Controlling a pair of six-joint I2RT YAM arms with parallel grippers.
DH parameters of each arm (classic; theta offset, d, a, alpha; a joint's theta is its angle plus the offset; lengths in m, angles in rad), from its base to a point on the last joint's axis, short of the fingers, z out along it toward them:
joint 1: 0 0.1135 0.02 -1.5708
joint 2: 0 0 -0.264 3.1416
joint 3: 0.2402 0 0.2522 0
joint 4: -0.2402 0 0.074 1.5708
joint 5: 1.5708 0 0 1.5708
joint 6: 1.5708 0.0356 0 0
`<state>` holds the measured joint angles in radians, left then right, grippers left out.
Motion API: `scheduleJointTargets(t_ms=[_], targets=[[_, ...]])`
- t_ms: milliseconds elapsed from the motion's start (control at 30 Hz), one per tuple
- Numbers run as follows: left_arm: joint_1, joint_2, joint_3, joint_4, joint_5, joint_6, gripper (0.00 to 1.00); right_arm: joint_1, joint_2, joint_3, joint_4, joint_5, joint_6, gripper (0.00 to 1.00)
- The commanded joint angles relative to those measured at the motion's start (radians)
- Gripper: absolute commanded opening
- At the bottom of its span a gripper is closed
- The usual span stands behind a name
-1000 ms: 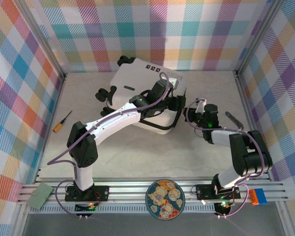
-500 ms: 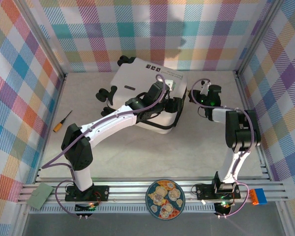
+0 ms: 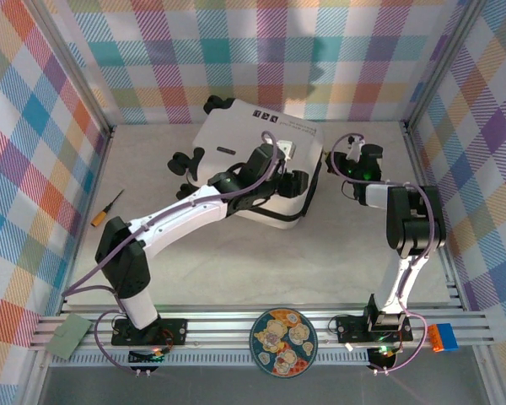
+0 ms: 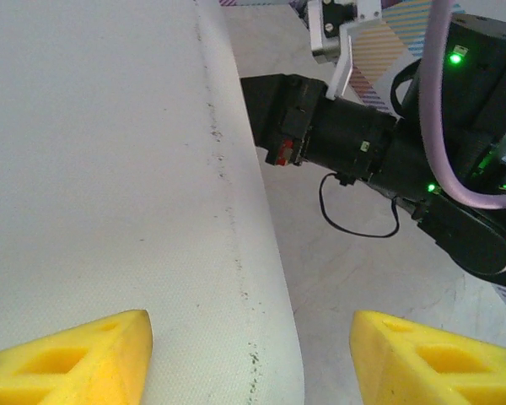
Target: Pack the luggage
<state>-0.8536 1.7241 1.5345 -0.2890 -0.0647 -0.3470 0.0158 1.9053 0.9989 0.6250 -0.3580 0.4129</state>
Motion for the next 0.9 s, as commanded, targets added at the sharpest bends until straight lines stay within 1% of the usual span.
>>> scheduleJointTargets(t_ms=[0, 100, 200, 267, 333, 467, 600, 700, 867], targets=[[0.007, -0.037, -0.045, -0.127, 0.024, 0.011, 0.64, -0.01, -0.074, -0.071, 0.07, 0.045, -0.013, 0.0], [-0.01, -0.06, -0.025, -0.147, 0.067, 0.069, 0.64, 0.017, -0.116, -0.148, 0.105, 0.061, -0.014, 0.0], [-0.047, -0.079, 0.01, -0.194, 0.039, 0.124, 0.64, 0.049, -0.169, -0.238, 0.145, 0.078, -0.013, 0.0], [-0.065, -0.087, 0.032, -0.205, 0.014, 0.132, 0.64, 0.073, -0.204, -0.29, 0.164, 0.091, -0.014, 0.0], [-0.074, -0.09, 0.044, -0.191, 0.006, 0.118, 0.64, 0.103, -0.243, -0.337, 0.169, 0.118, -0.025, 0.0], [-0.079, -0.068, 0.054, -0.072, 0.016, 0.086, 0.67, 0.142, -0.303, -0.395, 0.176, 0.141, -0.024, 0.0], [-0.079, 0.043, 0.165, -0.003, -0.009, 0.082, 0.68, 0.144, -0.318, -0.42, 0.191, 0.145, -0.008, 0.0], [-0.078, 0.184, 0.332, -0.003, -0.003, 0.094, 0.69, 0.144, -0.314, -0.424, 0.196, 0.14, -0.002, 0.0], [-0.078, 0.4, 0.597, -0.048, 0.053, 0.092, 0.69, 0.142, -0.313, -0.423, 0.194, 0.142, -0.003, 0.0]])
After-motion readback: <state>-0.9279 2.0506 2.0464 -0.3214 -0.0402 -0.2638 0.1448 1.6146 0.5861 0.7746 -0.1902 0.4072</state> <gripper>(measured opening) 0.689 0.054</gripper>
